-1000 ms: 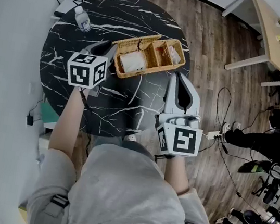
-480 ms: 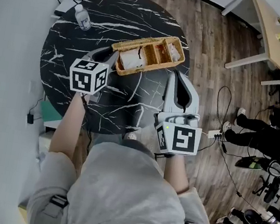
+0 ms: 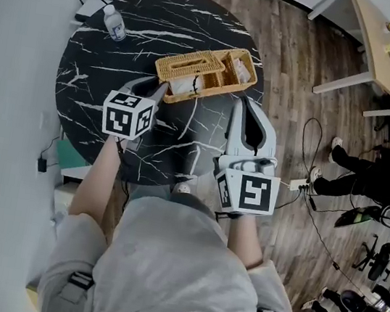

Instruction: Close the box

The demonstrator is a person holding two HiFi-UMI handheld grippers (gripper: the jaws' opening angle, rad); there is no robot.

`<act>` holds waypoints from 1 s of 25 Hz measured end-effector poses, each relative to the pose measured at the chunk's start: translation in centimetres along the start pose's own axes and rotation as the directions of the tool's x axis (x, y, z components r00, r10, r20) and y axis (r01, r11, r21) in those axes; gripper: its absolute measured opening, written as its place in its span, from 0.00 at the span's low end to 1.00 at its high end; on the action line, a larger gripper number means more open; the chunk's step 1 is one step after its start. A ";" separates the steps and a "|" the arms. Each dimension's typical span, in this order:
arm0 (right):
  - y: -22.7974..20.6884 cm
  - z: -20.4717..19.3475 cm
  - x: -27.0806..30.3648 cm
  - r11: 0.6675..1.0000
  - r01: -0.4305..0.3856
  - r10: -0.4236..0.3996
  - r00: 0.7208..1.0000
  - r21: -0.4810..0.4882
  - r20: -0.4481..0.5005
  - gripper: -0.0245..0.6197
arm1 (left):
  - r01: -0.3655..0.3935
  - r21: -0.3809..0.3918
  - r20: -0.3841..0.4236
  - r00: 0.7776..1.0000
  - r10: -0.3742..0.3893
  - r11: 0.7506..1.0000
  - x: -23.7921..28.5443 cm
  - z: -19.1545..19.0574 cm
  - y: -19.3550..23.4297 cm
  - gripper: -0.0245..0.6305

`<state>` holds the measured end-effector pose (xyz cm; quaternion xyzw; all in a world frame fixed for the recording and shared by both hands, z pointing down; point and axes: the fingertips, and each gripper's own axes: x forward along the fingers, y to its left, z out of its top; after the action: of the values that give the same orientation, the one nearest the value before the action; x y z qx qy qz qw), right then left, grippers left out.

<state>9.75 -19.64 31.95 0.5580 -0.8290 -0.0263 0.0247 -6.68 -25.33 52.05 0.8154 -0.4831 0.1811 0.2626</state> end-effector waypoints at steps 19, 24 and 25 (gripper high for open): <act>-0.2 -0.2 -0.2 0.999 0.030 -0.030 0.999 -0.014 -0.014 0.05 | 0.005 -0.058 -0.121 0.993 -0.012 0.998 2.6 -6.5 0.0 0.26; -0.3 -0.3 -0.2 0.999 0.039 -0.039 0.999 -0.017 -0.018 0.05 | 0.005 -0.060 -0.140 0.990 -0.013 0.998 3.0 -7.2 0.2 0.26; -0.4 -0.3 -0.2 0.999 0.040 -0.040 0.999 -0.017 -0.018 0.05 | 0.006 -0.061 -0.142 0.990 -0.014 0.998 3.0 -7.2 0.2 0.26</act>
<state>10.17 -19.62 32.23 0.5746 -0.8171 -0.0285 0.0365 -5.72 -23.13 59.53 0.7945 -0.4643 0.2229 0.3216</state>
